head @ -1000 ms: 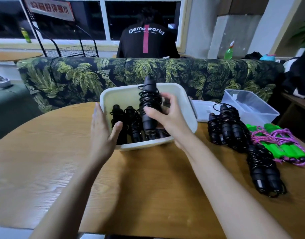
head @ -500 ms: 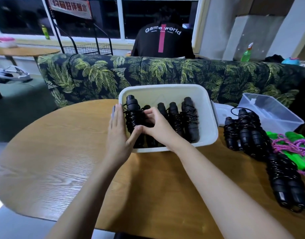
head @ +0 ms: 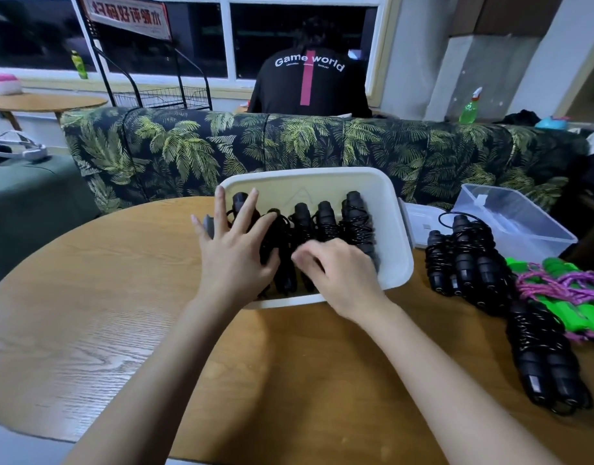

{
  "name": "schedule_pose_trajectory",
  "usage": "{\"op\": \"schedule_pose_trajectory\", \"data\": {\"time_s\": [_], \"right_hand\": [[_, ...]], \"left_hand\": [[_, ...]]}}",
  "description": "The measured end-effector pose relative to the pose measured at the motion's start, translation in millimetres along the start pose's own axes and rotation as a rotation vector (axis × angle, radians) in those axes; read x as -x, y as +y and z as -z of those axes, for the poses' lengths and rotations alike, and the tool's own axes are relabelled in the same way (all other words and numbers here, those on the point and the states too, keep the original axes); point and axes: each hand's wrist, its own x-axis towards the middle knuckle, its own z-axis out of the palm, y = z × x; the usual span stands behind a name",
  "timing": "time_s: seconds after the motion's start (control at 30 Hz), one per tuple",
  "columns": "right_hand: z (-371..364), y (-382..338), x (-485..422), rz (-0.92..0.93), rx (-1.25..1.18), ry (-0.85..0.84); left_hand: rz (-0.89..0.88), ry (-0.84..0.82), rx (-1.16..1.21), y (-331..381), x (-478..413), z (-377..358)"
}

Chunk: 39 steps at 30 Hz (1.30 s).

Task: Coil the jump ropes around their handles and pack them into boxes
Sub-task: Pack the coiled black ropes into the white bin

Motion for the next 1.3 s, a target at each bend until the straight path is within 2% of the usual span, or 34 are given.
{"op": "schedule_pose_trajectory", "data": {"time_s": [0.07,0.13,0.37,0.5,0.57,0.6,0.67,0.73,0.77,0.8,0.87,0.93,1.1,1.2,1.3], "right_hand": [[9,17,16,0.095,0.246,-0.077],[10,36,30,0.087,0.301,-0.146],[18,78,53,0.135,0.306,0.058],[38,94,56,0.074,0.256,-0.003],[47,103,58,0.074,0.156,-0.032],[53,110,60,0.080,0.081,0.031],[68,129,66,0.070,0.017,0.333],[87,152,69,-0.079,0.131,0.597],[97,162,68,-0.218,0.200,0.635],[105,172,65,-0.389,0.248,0.594],[112,189,57,-0.726,0.281,0.358],[111,199,51,-0.886,0.268,0.175],[95,209,37,-0.982,0.252,0.060],[93,214,35,-1.002,0.217,0.095],[96,224,40,-1.014,0.002,0.224]], "left_hand": [[0.007,0.024,0.006,1,-2,0],[0.022,0.035,0.019,4,-4,0],[0.005,0.056,0.069,35,-16,-13],[0.012,0.026,0.098,60,-30,-20],[0.013,0.026,0.110,64,-33,-24],[0.012,0.027,0.114,64,-34,-26],[0.010,0.030,0.121,61,-37,-27],[0.019,0.020,0.117,60,-41,-27],[0.030,0.009,0.114,61,-42,-27],[0.041,0.000,0.114,61,-43,-27],[0.045,-0.004,0.118,62,-44,-27],[0.034,0.003,0.114,61,-42,-27],[0.019,0.020,0.110,61,-40,-26],[0.015,0.016,0.106,60,-41,-26],[0.012,0.009,0.100,59,-41,-27]]}}
